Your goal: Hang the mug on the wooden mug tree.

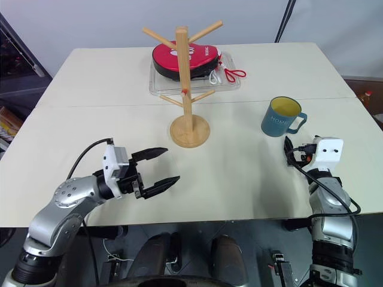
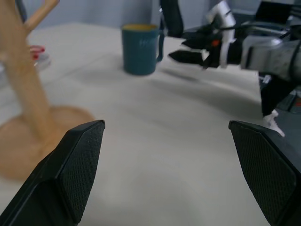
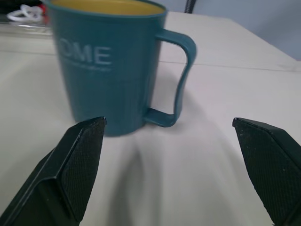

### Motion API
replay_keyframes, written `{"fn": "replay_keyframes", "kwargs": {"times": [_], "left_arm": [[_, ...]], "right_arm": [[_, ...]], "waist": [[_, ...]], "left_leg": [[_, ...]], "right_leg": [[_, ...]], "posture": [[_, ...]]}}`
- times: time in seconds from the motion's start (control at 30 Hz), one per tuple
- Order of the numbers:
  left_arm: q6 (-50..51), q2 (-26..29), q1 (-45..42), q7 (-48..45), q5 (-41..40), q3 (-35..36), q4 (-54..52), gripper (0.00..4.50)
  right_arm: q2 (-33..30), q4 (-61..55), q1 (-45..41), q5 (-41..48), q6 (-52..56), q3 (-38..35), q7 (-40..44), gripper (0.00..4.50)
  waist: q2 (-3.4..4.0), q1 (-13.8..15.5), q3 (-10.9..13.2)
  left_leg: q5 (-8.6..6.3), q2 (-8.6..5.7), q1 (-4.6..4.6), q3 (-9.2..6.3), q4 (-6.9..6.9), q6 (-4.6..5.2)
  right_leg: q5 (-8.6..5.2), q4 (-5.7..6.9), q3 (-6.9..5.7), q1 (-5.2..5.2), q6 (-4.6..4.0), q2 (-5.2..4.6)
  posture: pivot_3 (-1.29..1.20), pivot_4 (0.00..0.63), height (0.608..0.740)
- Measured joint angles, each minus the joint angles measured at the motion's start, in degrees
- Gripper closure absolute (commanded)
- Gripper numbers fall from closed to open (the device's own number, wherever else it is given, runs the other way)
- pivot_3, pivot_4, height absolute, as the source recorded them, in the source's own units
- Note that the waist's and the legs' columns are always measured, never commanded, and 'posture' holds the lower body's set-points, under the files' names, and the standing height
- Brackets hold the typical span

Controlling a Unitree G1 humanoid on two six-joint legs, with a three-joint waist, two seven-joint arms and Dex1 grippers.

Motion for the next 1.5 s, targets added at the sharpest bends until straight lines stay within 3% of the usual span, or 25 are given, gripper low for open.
{"fn": "replay_keyframes", "kwargs": {"times": [0.23,1.2,1.23,1.27,1.5], "left_arm": [[-1.39,-1.75,-1.27,0.29,1.10,-1.36,2.35,0.00],[-1.63,-2.63,-2.04,1.11,1.39,-1.96,2.25,0.00],[-1.61,-2.66,-2.09,1.15,1.39,-1.96,2.25,0.00],[-1.60,-2.68,-2.13,1.21,1.39,-1.96,2.25,0.00],[-1.60,-3.03,-2.23,1.78,1.39,-1.95,2.25,0.00]], "right_arm": [[0.01,9.16,-6.66,-2.10,-2.09,-0.01,-4.03,0.04],[-3.31,38.85,-23.49,-5.11,-13.84,1.32,-3.96,0.04],[-3.33,39.53,-23.83,-5.04,-14.24,1.32,-3.68,0.55],[-3.33,40.33,-24.16,-4.92,-14.77,1.35,-3.28,0.79],[-3.22,42.31,-25.29,-3.48,-15.77,1.43,0.96,4.46]], "waist": [[0.00,0.00,0.00],[0.00,-0.10,0.01],[0.00,-0.12,0.01],[0.00,-0.13,0.01],[0.00,-0.07,0.01]], "left_leg": [[0.00,0.00,0.04,0.05,0.00,0.00],[0.16,0.00,0.10,0.13,0.02,-0.25],[0.16,0.00,0.10,0.12,0.02,-0.25],[0.16,0.00,0.11,0.13,0.02,-0.25],[0.16,0.00,0.11,0.13,0.01,-0.25]], "right_leg": [[0.00,0.02,0.05,0.00,0.01,0.03],[0.00,0.08,0.13,0.01,0.01,0.03],[0.00,0.08,0.14,0.01,0.01,0.03],[0.00,0.08,0.14,0.01,0.01,0.03],[0.00,0.08,0.14,0.02,0.01,0.02]], "posture": [[0.00,0.150,0.740],[0.00,0.150,0.740],[0.00,0.150,0.740],[0.00,0.150,0.740],[0.00,0.150,0.740]]}}
